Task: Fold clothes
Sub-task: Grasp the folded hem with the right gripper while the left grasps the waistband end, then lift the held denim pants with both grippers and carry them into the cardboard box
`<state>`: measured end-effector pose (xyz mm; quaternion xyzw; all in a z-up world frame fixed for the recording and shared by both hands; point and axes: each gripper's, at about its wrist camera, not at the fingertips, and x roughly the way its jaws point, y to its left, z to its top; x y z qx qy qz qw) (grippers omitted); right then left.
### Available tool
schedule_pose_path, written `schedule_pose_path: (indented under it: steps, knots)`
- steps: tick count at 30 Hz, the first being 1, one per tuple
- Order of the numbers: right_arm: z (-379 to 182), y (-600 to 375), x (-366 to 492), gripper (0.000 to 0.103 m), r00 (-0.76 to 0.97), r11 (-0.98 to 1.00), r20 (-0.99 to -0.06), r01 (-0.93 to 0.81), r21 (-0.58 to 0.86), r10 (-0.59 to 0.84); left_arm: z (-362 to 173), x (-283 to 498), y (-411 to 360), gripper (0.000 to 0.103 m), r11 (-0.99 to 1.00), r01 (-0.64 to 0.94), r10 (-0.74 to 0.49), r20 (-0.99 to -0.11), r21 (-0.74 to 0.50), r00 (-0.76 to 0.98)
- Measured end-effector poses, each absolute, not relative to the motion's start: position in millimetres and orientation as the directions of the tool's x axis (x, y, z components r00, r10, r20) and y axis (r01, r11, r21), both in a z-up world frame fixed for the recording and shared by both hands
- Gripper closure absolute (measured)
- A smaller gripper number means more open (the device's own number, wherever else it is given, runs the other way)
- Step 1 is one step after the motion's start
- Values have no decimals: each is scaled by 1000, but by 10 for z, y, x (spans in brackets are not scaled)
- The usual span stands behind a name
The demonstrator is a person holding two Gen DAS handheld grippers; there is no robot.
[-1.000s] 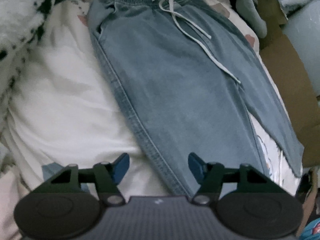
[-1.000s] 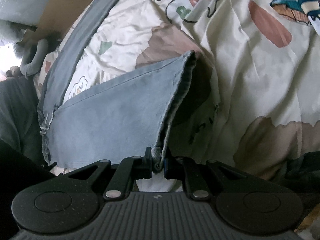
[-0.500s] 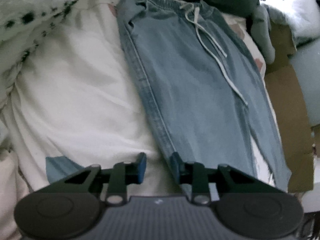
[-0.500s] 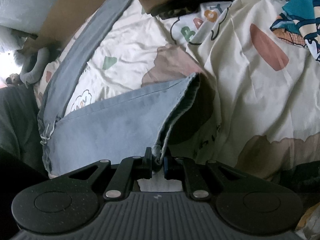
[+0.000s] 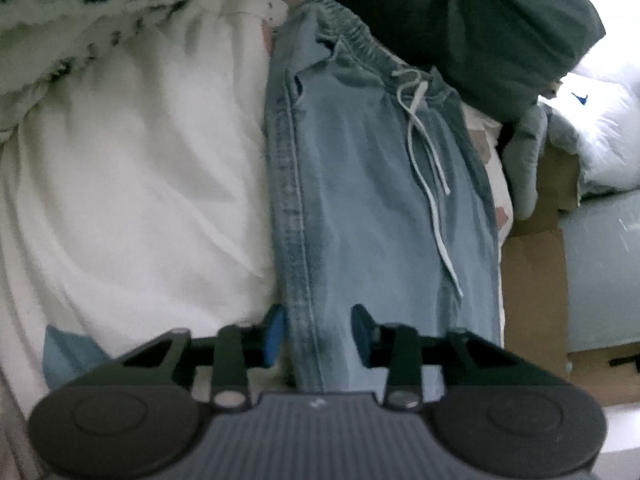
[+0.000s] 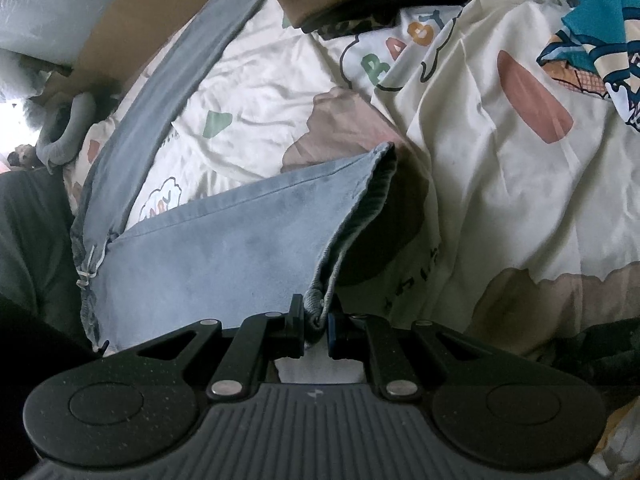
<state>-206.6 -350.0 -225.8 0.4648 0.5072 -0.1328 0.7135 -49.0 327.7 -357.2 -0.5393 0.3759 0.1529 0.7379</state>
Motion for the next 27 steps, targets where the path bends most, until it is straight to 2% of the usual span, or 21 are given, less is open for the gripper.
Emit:
schedule_pose_path:
  steps: [5, 6, 7, 9, 14, 21, 27]
  knots:
    - [-2238, -3502, -2062, 94, 447, 533, -849, 663, 525, 281, -3669, -387, 3345, 66, 348, -644, -166, -721, -682, 673]
    - [-2235, -3506, -2066, 94, 446, 532, -851, 666, 523, 278, -3675, -368, 3366, 69, 344, -642, -163, -717, -685, 677]
    - [-2232, -3510, -2070, 94, 445, 531, -852, 668, 521, 275, -3675, -342, 3395, 77, 342, -637, -161, -711, -691, 685]
    - [-2226, -3518, -2077, 94, 444, 529, -854, 673, 517, 270, -3664, -305, 3457, 82, 331, -625, -150, -694, -707, 704]
    - [-2243, -3519, -2098, 94, 436, 521, -861, 687, 507, 263, -3643, -318, 3609, 82, 257, -599, -126, -640, -759, 758]
    - [-2236, -3503, -2074, 94, 420, 529, -870, 692, 491, 259, -3714, -255, 3721, 82, 245, -606, -102, -642, -756, 760]
    - [-2216, -3497, -2055, 94, 416, 531, -874, 696, 484, 252, -3717, -232, 3799, 89, 202, -587, -88, -612, -784, 786]
